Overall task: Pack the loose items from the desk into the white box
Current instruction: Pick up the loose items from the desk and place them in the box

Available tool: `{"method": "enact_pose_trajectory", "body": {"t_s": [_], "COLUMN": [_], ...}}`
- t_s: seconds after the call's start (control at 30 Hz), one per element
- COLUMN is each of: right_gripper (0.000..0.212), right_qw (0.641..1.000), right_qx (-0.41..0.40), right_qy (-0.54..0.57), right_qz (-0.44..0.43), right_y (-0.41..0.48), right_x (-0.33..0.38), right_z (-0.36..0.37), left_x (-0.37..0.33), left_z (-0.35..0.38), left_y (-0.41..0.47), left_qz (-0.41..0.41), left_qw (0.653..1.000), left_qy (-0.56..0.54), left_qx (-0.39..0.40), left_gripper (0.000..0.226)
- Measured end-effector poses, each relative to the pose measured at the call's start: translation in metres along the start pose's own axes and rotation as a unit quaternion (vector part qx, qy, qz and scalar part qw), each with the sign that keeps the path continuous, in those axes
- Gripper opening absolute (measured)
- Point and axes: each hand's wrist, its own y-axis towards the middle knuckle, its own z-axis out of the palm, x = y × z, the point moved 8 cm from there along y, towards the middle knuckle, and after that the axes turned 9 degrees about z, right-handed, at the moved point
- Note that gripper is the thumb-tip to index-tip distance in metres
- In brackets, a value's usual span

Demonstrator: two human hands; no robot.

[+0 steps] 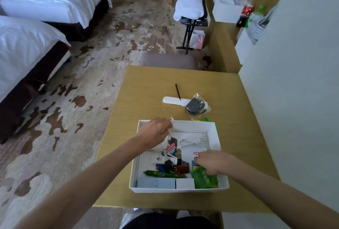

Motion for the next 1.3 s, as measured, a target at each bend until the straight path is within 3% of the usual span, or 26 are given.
{"method": "enact_pose_trajectory", "body": {"t_s": [0.13, 0.27, 0.37, 0.47, 0.57, 0.67, 0.73, 0.8, 0.97, 1.17, 1.23, 1.3], "right_gripper": [0.030, 0.016, 0.013, 0.008, 0.039, 0.071, 0.079, 0.079, 0.063, 0.035, 0.038, 0.041], "right_qw": [0.975, 0.873, 0.786, 0.762, 0.793, 0.820, 0.839, 0.835, 0.778, 0.631, 0.596, 0.581], "right_qx": [-0.103, -0.283, -0.329, -0.275, -0.175, -0.145, -0.128, -0.136, -0.149, -0.181, -0.186, -0.184], "right_qy": [0.199, 0.395, 0.507, 0.552, 0.532, 0.487, 0.452, 0.460, 0.539, 0.700, 0.733, 0.752], "right_qz": [0.012, 0.048, 0.128, 0.200, 0.238, 0.263, 0.275, 0.270, 0.285, 0.281, 0.269, 0.251], "right_y": [-0.009, -0.025, -0.013, 0.027, 0.077, 0.111, 0.126, 0.133, 0.125, 0.091, 0.081, 0.070], "right_x": [-0.035, -0.097, -0.150, -0.182, -0.187, -0.189, -0.188, -0.189, -0.206, -0.224, -0.225, -0.223], "right_z": [-0.049, -0.097, -0.091, -0.056, -0.019, -0.002, 0.009, 0.020, 0.056, 0.072, 0.067, 0.060], "left_x": [0.000, 0.006, 0.019, 0.027, 0.030, 0.035, 0.036, 0.037, 0.037, 0.031, 0.032, 0.032], "left_z": [0.004, 0.019, 0.042, 0.072, 0.106, 0.133, 0.150, 0.166, 0.202, 0.221, 0.222, 0.220], "left_y": [0.037, 0.074, 0.099, 0.125, 0.144, 0.155, 0.161, 0.168, 0.180, 0.195, 0.198, 0.201], "left_qz": [0.031, -0.008, -0.080, -0.090, -0.072, -0.050, -0.012, 0.008, 0.002, 0.016, -0.005, -0.027], "left_qw": [0.999, 0.996, 0.981, 0.968, 0.957, 0.954, 0.952, 0.948, 0.934, 0.934, 0.936, 0.934], "left_qy": [-0.002, -0.037, -0.099, -0.092, -0.093, -0.085, -0.048, -0.021, 0.003, 0.070, 0.059, 0.041], "left_qx": [0.023, 0.077, 0.146, 0.216, 0.264, 0.283, 0.303, 0.318, 0.357, 0.349, 0.347, 0.353], "left_gripper": [0.022, 0.024, 0.028, 0.027, 0.023, 0.029, 0.037, 0.046, 0.060, 0.081, 0.089, 0.079]}}
